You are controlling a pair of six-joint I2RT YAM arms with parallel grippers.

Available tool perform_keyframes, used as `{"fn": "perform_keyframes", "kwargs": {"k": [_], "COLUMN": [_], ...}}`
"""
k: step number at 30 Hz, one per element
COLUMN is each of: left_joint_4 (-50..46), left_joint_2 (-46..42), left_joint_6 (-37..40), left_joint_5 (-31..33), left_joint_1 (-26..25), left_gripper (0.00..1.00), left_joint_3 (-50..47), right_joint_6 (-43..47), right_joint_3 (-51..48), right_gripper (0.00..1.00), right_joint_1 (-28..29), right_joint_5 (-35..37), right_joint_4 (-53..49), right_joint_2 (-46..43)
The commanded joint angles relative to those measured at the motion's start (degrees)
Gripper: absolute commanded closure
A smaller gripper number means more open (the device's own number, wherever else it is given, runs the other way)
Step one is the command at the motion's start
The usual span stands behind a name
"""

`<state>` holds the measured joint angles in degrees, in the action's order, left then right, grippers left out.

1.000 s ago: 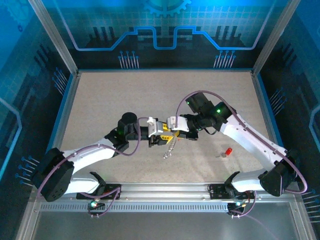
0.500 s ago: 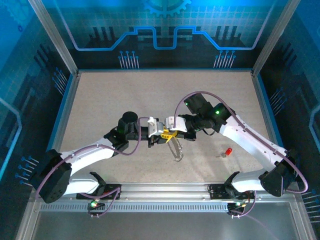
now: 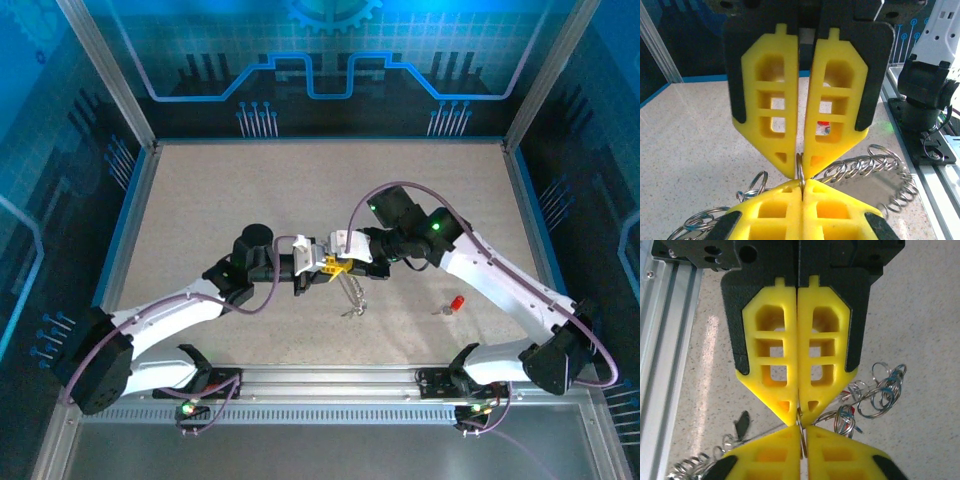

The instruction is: Put the keys on the keyring

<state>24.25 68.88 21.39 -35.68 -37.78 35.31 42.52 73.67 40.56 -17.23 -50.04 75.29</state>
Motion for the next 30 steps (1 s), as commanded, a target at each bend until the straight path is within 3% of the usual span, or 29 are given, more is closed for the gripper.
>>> {"fn": "perform_keyframes", "kwargs": {"k": [1, 9, 16, 22, 30], "left_joint_4": [5.33, 27.05, 46.92, 55.80, 55.91], "left_joint_2": [-2.08, -0.89, 6.41, 11.00, 11.80], "left_joint_6": [-0.49, -7.66, -17.59, -21.75, -23.08], "left_joint_5": [-1.47, -4.17, -7.43, -8.10, -9.47], "left_joint_1": [-0.28, 0.60, 1.28, 1.22, 1.01], "left_gripper": [1.00, 1.00, 1.00, 1.00, 1.00], "left_joint_3": [-0.34, -6.58, -8.47, -8.42, -7.49], "right_joint_6": [2.00, 1.64, 0.50, -1.14, -1.92], "right_joint_3": [-1.73, -9.51, -13.34, -15.41, -16.55], "right_gripper": [0.80, 0.71, 0.70, 0.70, 0.73], "right_joint_1": [-0.64, -7.20, -8.36, -8.31, -8.30], "right_joint_5": [-4.85, -16.31, -19.02, -17.11, -16.12], "right_joint_4": [2.91, 9.78, 13.68, 17.77, 20.25], "right_joint_2": [-4.63, -12.87, -16.63, -17.89, -17.50]}}
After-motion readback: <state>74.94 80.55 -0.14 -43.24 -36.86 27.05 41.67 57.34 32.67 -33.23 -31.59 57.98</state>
